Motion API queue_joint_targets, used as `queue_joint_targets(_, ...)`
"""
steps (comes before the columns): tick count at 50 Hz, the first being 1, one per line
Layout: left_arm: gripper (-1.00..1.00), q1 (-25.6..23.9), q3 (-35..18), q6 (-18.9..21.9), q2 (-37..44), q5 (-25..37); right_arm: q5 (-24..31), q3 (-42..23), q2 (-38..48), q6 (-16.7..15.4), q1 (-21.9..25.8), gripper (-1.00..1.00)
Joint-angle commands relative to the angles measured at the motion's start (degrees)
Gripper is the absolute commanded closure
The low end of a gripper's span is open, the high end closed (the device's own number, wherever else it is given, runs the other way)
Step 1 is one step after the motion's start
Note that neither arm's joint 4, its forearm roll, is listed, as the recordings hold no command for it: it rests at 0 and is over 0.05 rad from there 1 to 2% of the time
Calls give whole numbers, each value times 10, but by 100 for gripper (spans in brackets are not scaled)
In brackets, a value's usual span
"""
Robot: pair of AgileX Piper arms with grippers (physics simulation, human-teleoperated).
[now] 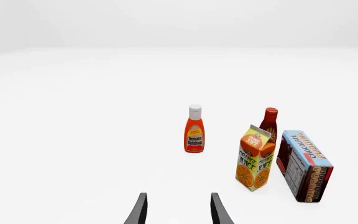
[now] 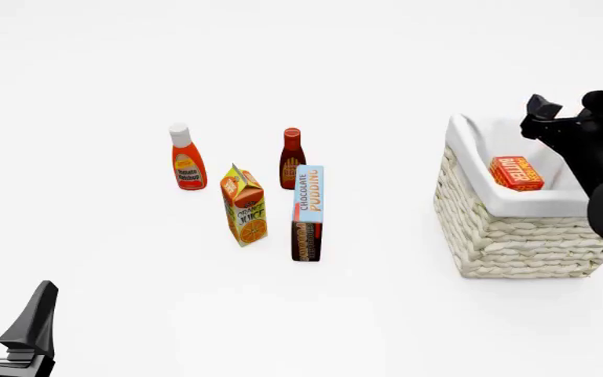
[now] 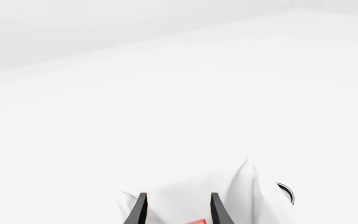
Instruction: Pick the butter and place it in the basket.
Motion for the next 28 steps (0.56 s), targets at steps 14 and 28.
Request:
queue_joint_targets(14, -100, 0, 0, 0, 0, 0, 40, 6, -80, -6, 14, -100)
queue_joint_targets(28, -100, 0, 0, 0, 0, 0, 72, 4, -132, -8, 20, -100)
